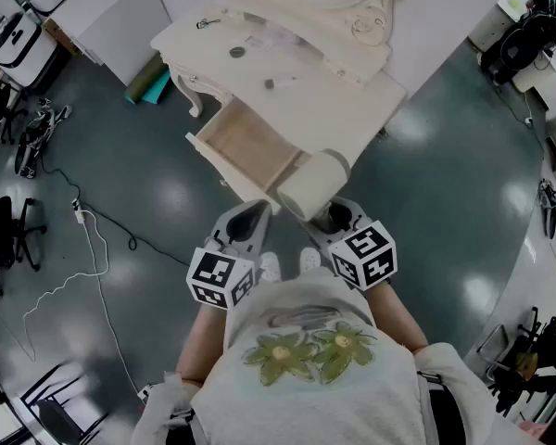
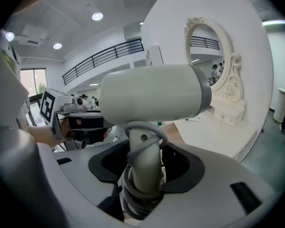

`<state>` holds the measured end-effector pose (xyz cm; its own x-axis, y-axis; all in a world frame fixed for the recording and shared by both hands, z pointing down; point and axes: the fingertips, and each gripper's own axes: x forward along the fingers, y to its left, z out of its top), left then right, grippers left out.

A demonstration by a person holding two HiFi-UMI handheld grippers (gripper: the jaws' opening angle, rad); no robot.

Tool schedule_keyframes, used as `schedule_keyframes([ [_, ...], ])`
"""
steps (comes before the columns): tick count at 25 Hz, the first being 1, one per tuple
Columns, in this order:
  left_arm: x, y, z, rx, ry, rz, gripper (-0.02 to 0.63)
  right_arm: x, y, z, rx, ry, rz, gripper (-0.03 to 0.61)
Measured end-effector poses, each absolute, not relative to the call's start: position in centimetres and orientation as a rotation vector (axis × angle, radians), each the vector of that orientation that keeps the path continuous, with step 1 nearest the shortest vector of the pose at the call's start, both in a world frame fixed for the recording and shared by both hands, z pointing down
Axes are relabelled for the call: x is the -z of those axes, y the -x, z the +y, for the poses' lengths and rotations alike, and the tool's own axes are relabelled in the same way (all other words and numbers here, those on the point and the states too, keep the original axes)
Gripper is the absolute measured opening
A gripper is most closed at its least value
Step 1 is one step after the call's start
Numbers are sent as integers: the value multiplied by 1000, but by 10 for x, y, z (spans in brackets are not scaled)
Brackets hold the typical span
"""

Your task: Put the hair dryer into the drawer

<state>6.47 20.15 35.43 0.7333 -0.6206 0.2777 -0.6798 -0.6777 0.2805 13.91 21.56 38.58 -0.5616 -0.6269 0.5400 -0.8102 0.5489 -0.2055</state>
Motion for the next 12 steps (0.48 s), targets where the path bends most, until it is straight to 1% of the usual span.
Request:
schedule_keyframes([
  [12, -357, -35, 190, -225, -2574, -1005, 23, -395, -113, 200, -640, -1162, -2370, 218],
])
